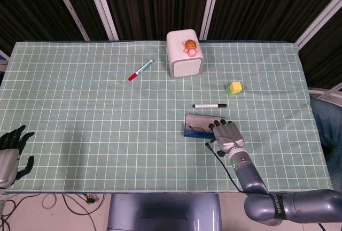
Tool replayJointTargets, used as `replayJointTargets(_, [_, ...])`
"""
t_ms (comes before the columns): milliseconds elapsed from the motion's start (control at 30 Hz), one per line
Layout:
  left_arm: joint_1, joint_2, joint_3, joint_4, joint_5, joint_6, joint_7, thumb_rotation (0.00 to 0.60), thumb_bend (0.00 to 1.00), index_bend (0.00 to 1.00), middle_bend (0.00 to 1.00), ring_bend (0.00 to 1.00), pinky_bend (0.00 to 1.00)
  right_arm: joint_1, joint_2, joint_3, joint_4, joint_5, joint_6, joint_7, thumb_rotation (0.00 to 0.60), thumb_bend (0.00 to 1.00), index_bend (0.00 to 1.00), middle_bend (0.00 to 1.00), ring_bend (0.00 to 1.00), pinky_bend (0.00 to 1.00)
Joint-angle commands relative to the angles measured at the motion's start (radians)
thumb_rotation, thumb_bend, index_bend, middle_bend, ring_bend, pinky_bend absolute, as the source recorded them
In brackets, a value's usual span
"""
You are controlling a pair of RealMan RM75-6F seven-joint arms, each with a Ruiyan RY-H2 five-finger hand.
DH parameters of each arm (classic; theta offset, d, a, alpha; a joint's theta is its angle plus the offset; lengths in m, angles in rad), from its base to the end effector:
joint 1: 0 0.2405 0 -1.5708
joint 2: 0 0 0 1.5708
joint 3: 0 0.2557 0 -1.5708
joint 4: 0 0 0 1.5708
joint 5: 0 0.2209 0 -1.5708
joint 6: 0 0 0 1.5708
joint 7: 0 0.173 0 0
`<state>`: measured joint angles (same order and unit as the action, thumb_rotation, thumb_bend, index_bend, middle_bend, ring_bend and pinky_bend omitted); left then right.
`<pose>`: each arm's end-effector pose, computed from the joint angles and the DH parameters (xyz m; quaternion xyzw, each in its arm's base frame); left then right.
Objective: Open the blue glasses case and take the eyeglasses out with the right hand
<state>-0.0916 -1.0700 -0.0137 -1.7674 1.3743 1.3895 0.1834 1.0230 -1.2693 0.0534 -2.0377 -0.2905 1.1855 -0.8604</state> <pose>-0.3134 0.1999 0.1347 -0.6060 -0.4293 -0.3055 0.5960 -0.1272 -0.3297 0.0119 0.7586 -0.4192 0.1553 0.4740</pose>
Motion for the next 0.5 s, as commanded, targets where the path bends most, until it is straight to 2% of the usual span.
replayJointTargets(33, [0.0,0.001,-0.001,-0.002,-0.003,-0.001,-0.002,0.6,0.46,0.15,0.0,0.0,0.07,-0.005,-0.004,0.002,0.013,0.007,-0.003,0.012,0.6,0.26,0.2,0.19,0.15,0.24])
replayJointTargets(167, [0.0,0.002,-0.001,-0.003,-0.005,-0.003,-0.003,0.6,0.46,0.15,0.0,0.0,0.07,-0.01,-0.004,-0.011,0.021,0.007,-0.008,0.008,0.6,0.25,0.2,0.18,0.15,0.24])
replayJointTargets(500, [-0.001,0.004,0.0,-0.006,-0.008,-0.007,-0.003,0.6,0.46,0.15,0.0,0.0,0.07,-0.026,-0.008,-0.036,0.006,0.009,0.042,-0.013,0.6,0.24,0.25,0.06,0.12,0.24])
